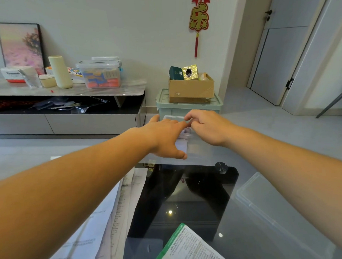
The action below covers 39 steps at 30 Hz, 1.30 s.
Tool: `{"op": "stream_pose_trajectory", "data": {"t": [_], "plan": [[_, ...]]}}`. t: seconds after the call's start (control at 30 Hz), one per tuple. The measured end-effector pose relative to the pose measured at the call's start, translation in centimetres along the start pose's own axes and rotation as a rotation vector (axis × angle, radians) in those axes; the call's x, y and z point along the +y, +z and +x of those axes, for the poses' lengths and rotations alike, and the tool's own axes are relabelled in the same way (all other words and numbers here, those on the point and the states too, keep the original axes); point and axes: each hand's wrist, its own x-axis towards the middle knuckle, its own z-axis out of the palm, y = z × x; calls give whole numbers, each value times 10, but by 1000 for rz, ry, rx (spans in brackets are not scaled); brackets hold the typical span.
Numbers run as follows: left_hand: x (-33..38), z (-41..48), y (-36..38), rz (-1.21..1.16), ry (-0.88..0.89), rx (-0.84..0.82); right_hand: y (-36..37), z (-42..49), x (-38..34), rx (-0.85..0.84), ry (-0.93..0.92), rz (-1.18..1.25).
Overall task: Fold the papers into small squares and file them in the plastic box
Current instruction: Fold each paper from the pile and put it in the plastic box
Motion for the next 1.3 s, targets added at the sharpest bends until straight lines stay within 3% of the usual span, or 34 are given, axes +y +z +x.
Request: {"op": "stream_pose_trajectory", "data": {"t": [0.17,0.3,0.53,0.73,0.9,1.07,1.17,1.3], "plan": [[9,-22,-13,48,10,167,-15,-39,-12,203,-77,33],[40,-74,-20,-27,19,287,-19,-117,-32,116,-132,118],[119,-195,-3,-258,16,-44,-4,-261,-55,-341,-279,39],[155,-249,9,-275,23,-126,5,-309,-66,-434,-283,-110],[178,-270,14,-195,34,-112,6,-327,-80,-460,-167,-113],[178,-277,22,-223,12,-116,10,-332,-84,-393,60,168],[174,-278,25,-294,7,-152,9,-338,-85,-372,64,243],[172,-274,30,-339,-1,-128,10,-346,-79,-413,15,165]]}}
